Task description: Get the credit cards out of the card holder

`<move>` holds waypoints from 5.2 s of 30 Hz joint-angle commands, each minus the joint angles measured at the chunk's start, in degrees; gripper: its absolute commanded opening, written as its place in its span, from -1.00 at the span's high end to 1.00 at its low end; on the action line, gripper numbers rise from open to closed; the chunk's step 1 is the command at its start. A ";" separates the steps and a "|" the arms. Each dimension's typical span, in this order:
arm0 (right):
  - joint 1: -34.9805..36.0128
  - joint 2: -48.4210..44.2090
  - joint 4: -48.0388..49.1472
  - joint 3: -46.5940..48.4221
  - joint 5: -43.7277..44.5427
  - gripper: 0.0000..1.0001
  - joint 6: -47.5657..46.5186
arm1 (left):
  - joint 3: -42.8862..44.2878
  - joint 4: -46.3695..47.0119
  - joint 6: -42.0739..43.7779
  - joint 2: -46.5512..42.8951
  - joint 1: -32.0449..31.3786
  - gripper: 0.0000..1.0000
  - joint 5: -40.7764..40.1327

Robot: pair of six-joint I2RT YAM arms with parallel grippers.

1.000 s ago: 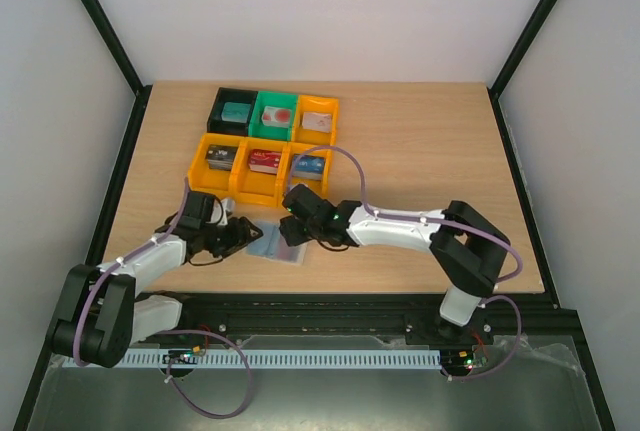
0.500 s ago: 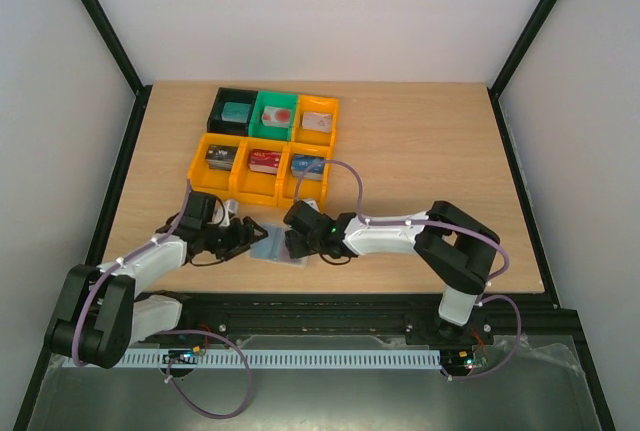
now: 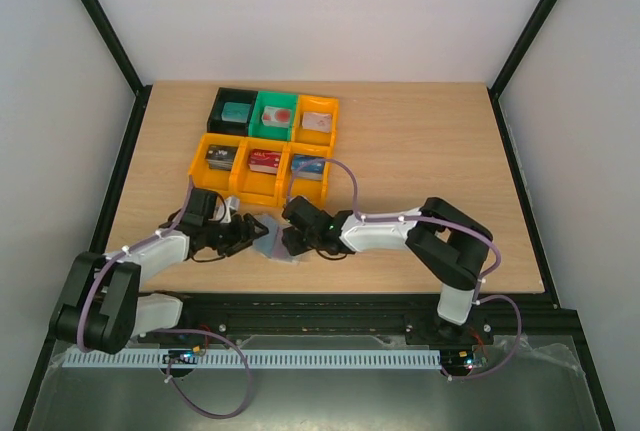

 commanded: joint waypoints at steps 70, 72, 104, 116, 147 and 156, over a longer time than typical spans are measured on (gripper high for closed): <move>-11.86 -43.46 2.79 7.00 -33.19 -0.87 -28.85 | 22.17 17.92 8.16 -43.92 4.40 0.95 17.15; -11.86 -42.93 3.73 7.16 -34.67 -0.87 -27.88 | 22.22 17.93 8.20 -44.02 4.40 0.95 17.33; -11.17 -40.32 16.24 6.22 -44.54 0.97 -19.57 | 16.35 18.55 6.03 -45.92 4.49 0.55 15.00; -11.86 -40.55 -1.72 12.65 -48.79 0.97 -31.25 | 18.52 12.13 14.99 -46.87 4.49 -0.09 21.77; -12.06 -37.61 -7.60 15.51 -47.22 0.97 -31.46 | 18.57 6.96 20.67 -46.28 2.67 0.61 25.85; -11.83 -35.52 2.38 12.70 -51.97 0.97 -24.64 | 15.17 14.19 15.42 -45.85 0.32 0.65 20.80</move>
